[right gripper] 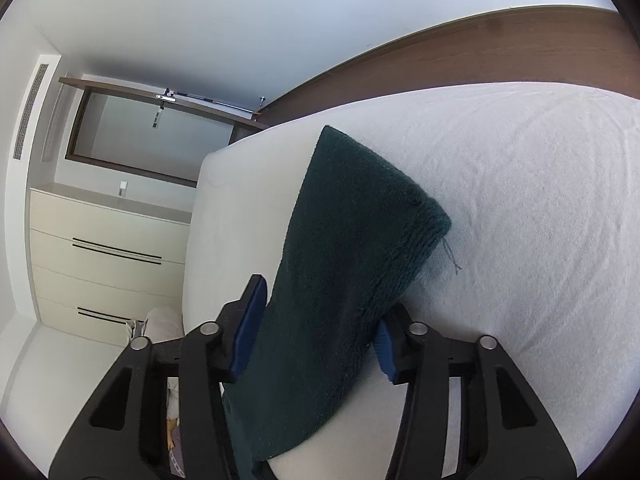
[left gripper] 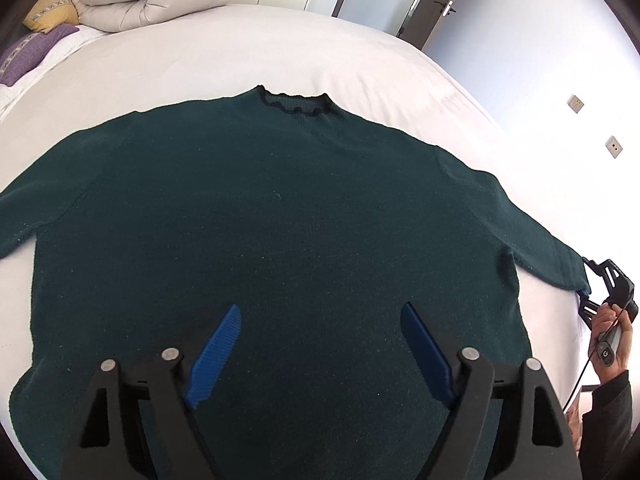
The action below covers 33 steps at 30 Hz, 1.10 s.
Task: Fold small clothes
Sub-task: 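Lift the sleeve and fold it across the sweater body toward the left gripper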
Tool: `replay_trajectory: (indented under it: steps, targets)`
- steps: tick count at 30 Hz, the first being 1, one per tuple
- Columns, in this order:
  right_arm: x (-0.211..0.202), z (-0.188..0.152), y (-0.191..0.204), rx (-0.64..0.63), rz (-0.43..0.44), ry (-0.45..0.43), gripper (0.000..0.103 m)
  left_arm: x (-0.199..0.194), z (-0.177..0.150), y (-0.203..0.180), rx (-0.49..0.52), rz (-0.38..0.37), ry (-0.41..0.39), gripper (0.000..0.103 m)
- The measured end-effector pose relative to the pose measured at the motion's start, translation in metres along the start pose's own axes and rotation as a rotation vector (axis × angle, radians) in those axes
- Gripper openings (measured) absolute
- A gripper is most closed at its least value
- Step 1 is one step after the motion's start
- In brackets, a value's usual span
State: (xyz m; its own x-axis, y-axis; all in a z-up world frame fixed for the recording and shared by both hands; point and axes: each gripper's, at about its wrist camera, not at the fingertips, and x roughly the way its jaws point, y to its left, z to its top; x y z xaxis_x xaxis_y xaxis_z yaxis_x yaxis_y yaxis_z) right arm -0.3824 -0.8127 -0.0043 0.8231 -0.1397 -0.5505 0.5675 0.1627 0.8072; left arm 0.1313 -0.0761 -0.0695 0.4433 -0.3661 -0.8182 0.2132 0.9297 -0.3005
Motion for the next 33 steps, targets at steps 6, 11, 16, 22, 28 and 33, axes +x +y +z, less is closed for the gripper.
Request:
replay_trajectory:
  steps: [6,11,16,22,28,33]
  targets:
    - [0.014,0.009,0.018,-0.123,-0.122,-0.035,0.007,0.0,0.011,0.0,-0.01,-0.044,-0.003,0.078]
    - [0.033,-0.057,0.137,-0.597,-0.177,-0.023,0.006,0.005,0.042,-0.001,-0.035,-0.125,-0.038,0.078]
    - [0.06,-0.238,0.252,-1.31,-0.185,-0.065,0.006,0.008,0.077,-0.009,-0.106,-0.318,-0.046,0.085]
    - [0.097,-0.398,0.257,-1.786,-0.274,-0.167,0.006,0.02,0.1,-0.019,-0.128,-0.485,0.024,0.1]
    - [0.102,-0.482,0.226,-1.972,-0.329,-0.234,0.006,0.051,0.114,-0.006,-0.21,-0.587,0.131,0.103]
    - [0.119,-0.488,0.215,-2.012,-0.323,-0.255,0.006,0.093,0.114,-0.008,-0.275,-0.629,0.251,0.1]
